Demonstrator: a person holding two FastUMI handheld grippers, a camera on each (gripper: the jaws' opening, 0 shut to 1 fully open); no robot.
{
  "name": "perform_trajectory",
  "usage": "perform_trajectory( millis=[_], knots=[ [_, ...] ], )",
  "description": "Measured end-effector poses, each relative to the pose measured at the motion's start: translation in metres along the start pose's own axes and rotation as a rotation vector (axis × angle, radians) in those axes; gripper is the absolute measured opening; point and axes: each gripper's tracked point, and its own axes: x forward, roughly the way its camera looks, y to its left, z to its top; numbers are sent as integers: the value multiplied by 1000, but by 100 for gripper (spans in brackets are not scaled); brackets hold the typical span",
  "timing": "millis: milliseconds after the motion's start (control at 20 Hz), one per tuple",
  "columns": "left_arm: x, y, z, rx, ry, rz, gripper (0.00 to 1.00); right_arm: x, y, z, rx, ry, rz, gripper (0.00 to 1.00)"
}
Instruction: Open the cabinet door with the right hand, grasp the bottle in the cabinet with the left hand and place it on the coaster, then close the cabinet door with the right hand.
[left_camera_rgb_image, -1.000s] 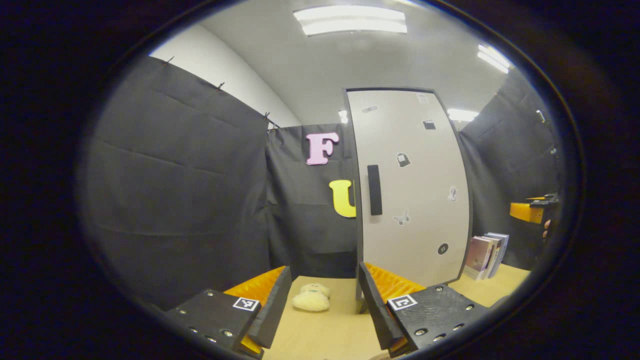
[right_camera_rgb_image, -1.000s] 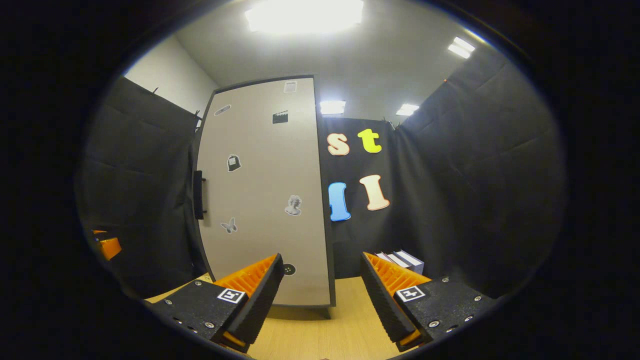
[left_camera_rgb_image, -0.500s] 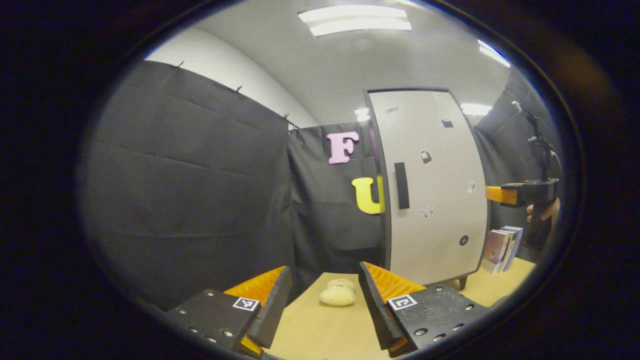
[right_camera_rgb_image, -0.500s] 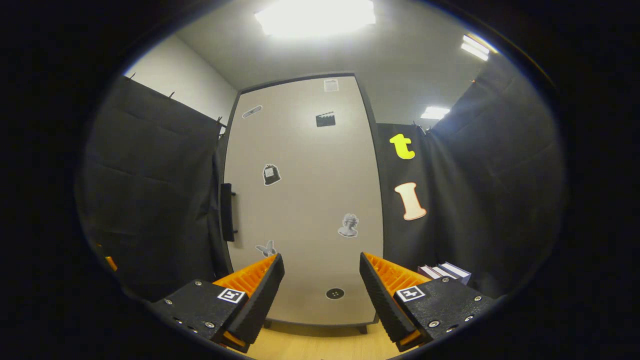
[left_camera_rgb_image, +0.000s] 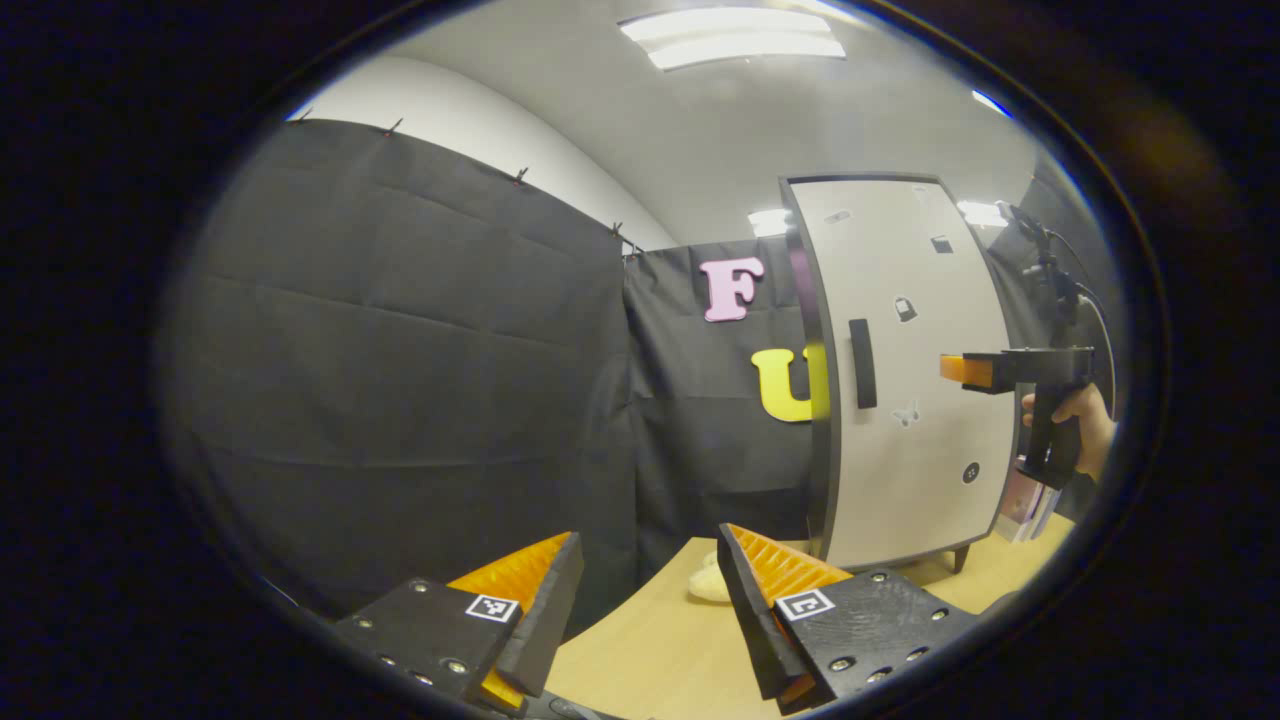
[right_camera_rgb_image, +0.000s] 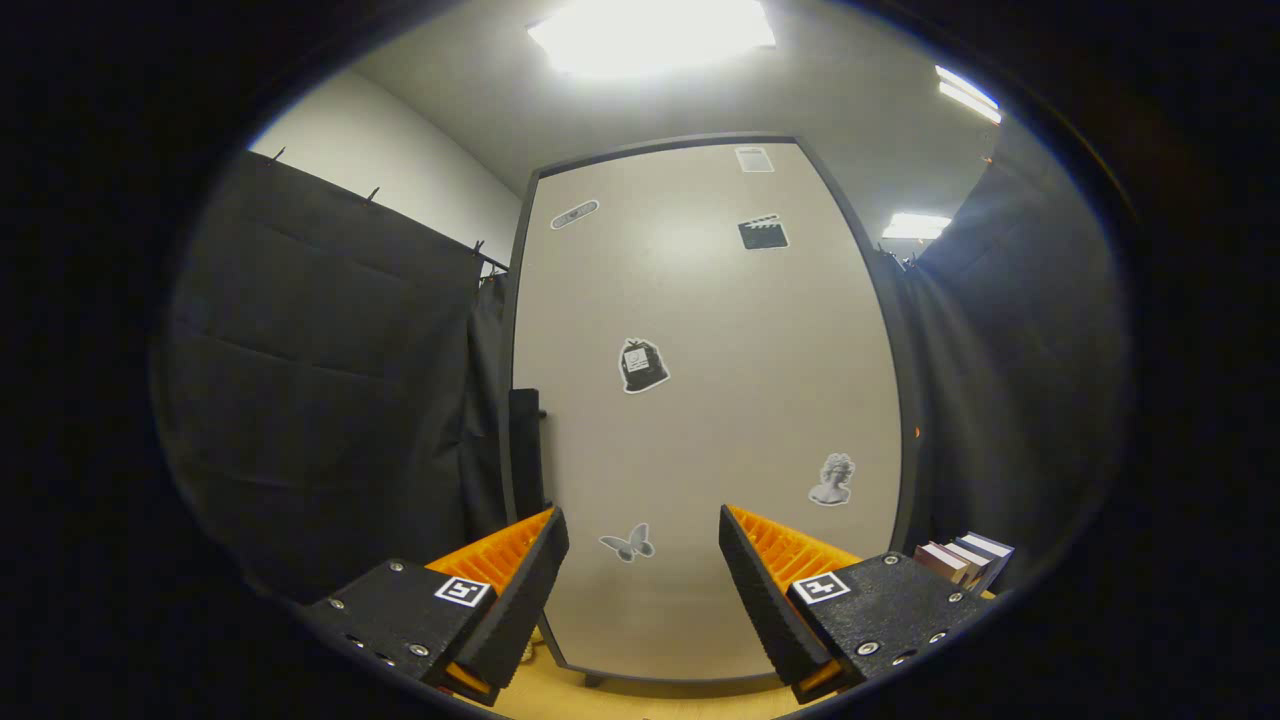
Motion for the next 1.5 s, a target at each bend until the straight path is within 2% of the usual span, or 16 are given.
perform_trajectory(
  millis=[650, 700, 800, 950, 1000, 1150, 1250, 1300, 1350, 1400, 1450, 1500],
  knots=[
    [-4, 54, -20, -16, 33, 77, 78, 84, 68, 1, -35, 12, 12, 93],
    [-4, 53, -22, -20, 36, 81, 83, 90, 71, 0, -39, 17, 8, 92],
    [-2, 56, -24, -30, 41, 92, 83, 101, 77, -6, -51, 44, -1, 88],
    [-2, 58, -27, -44, 44, 108, 83, 114, 83, -12, -68, 86, -22, 77],
    [-2, 59, -28, -47, 45, 113, 72, 117, 84, -14, -72, 101, -26, 74],
    [-1, 59, -29, -64, 46, 121, 72, 123, 89, -18, -60, 136, -26, 53],
    [-2, 58, -28, -83, 48, 116, 83, 123, 88, -21, -37, 162, -41, 46],
    [-2, 58, -29, -86, 48, 113, 72, 122, 85, -21, -25, 168, -47, 45],
    [-3, 58, -29, -85, 50, 110, 83, 122, 87, -22, -11, 176, -44, 36],
    [-3, 58, -29, -84, 51, 106, 78, 122, 86, -21, -9, 180, -34, 36],
    [-4, 57, -27, -84, 45, 100, 77, 122, 86, -22, -19, 188, -29, 29],
    [-5, 57, -25, -85, 38, 91, 75, 122, 86, -22, -31, 192, -26, 27]
  ],
)
